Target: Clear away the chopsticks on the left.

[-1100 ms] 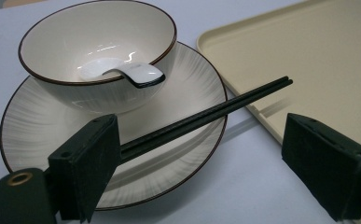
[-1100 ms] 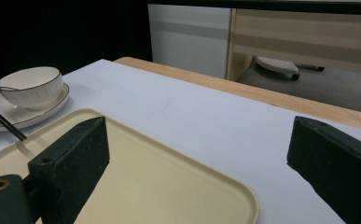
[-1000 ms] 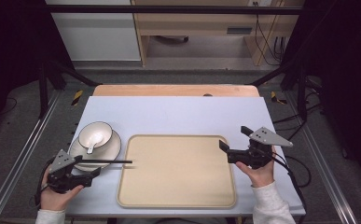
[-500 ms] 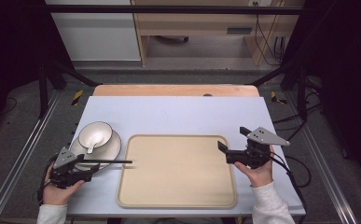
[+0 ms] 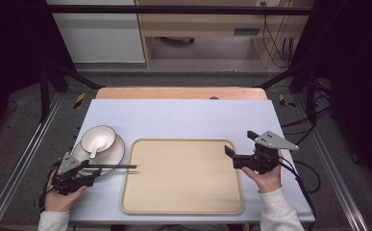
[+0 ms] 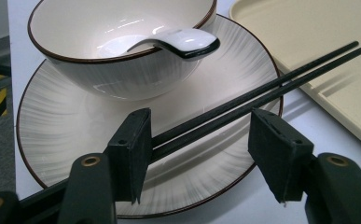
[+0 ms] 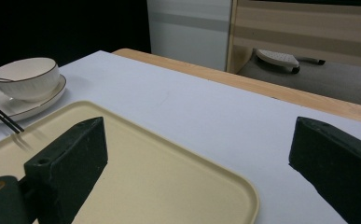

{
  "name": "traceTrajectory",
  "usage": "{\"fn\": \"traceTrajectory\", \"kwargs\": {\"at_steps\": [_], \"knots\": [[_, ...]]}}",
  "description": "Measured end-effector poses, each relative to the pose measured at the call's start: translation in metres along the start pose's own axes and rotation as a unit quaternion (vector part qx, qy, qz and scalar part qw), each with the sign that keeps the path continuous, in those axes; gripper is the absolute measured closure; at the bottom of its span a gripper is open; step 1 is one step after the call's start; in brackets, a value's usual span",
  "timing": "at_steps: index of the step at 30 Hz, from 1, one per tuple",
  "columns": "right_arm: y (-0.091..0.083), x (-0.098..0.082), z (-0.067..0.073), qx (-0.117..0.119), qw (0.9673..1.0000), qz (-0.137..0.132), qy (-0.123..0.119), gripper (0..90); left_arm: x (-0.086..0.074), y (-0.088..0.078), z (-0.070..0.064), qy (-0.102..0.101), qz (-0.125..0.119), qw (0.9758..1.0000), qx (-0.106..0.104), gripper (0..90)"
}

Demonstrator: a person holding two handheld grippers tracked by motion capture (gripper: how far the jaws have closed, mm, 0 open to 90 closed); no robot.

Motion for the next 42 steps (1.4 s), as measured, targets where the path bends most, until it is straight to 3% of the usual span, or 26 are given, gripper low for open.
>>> {"fn": "traceTrajectory", "kwargs": {"at_steps": [6,24,42], "knots": [[-0.001,0.001,0.000,0.000,1.0000,-0.004,0.001,4.6,-0.002,0.003,0.000,0.002,0.010,0.9999,0.000,44.3],[0.000,0.000,-0.001,-0.002,1.0000,0.001,0.001,4.1,0.003,0.008,-0.005,0.017,0.023,0.9996,0.001,69.2],[0.001,0.000,-0.001,-0.002,1.0000,0.002,0.001,3.4,0.009,0.010,-0.012,0.018,0.029,0.9994,-0.005,83.8]]}}
Point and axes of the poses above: each handheld gripper's, and its own axes: y roughly forward along the jaws, x roughly out of its top, z roughly to its left, the point moved 7 cm from there along y, roughly forward along the jaws, and after that the axes turned 7 degrees about y, right-handed, at the moved point
